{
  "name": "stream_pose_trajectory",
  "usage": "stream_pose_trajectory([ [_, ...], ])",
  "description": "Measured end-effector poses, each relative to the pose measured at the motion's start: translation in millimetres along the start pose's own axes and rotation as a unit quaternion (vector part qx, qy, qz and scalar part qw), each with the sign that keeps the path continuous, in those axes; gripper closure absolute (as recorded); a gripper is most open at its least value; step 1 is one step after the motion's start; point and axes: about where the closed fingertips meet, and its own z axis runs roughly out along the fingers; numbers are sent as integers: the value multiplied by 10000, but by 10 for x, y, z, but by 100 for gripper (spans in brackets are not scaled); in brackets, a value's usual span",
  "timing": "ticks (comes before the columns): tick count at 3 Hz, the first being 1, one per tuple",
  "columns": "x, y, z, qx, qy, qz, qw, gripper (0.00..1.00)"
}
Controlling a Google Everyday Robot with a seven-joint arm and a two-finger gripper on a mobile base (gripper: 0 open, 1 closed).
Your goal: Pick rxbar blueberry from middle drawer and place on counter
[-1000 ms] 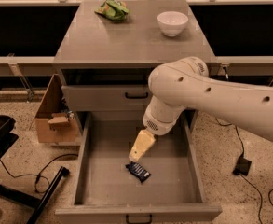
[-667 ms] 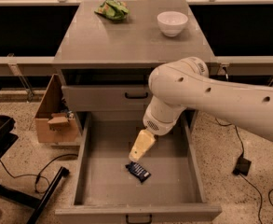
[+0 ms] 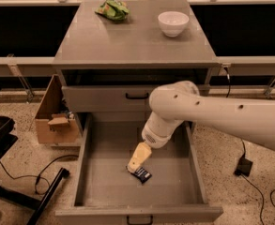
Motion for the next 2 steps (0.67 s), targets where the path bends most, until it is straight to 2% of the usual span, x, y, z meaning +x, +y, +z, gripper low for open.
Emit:
stream_pose_trajectory([
  [1, 26, -111, 561, -151, -135, 116, 9997, 0],
  [2, 9, -273, 1046, -107, -224, 186, 9995, 0],
])
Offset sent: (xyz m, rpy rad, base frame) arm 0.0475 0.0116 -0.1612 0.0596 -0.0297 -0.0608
